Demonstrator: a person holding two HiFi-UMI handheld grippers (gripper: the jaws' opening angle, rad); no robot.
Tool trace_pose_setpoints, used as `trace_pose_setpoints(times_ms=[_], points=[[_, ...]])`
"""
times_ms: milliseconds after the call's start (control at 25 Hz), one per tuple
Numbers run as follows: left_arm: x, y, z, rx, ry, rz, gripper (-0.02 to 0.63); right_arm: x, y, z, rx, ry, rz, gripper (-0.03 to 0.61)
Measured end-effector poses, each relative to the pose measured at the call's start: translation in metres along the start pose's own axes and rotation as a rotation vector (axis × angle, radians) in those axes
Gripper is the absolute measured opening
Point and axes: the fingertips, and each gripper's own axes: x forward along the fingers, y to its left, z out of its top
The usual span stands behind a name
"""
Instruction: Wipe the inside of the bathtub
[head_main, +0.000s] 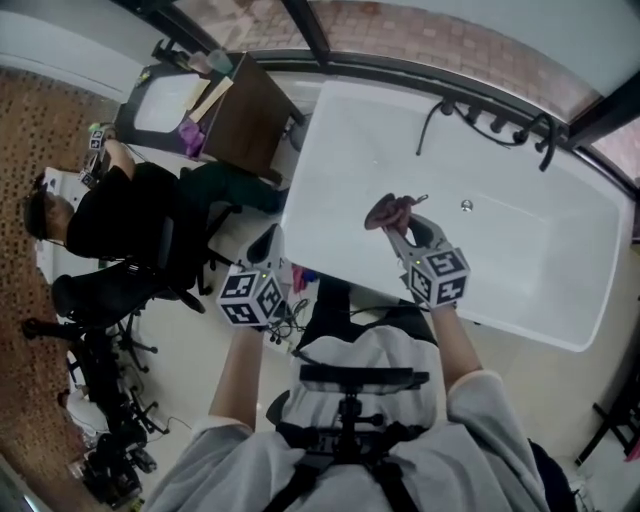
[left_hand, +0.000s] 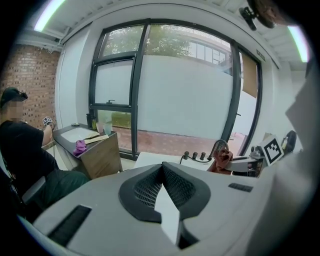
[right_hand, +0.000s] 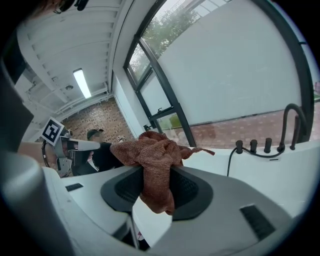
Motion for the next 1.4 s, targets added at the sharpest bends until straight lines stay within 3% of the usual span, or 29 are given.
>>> trace_pose_setpoints(times_ms=[320, 600, 760, 1000, 1400], points=[[0.061, 0.044, -0.009, 0.035, 0.049, -0.053, 0.008, 0.093, -0.002, -0.018, 0.047, 0.011, 0.009, 0.153], [0.139, 0.068, -0.055, 0.076, 0.130, -0.117, 0.008, 0.192, -0.017, -0.064, 0.120, 0.014, 0.038, 0.152], [0.177, 0.072, -0.079, 0.123, 0.160, -0.163, 0.006, 0.255, -0.035, -0.105, 0.110, 0.059, 0.001, 0.150], [0.230, 0.081, -0.119, 0.184, 0.224, -0.163, 0.006, 0.331, -0.051, -0.151, 0.103, 0.101, 0.017, 0.149], [0.306, 0.095, -0.159, 0.181, 0.298, -0.144, 0.006, 0.415, -0.071, -0.170, 0.129, 0.094, 0.073, 0.149]])
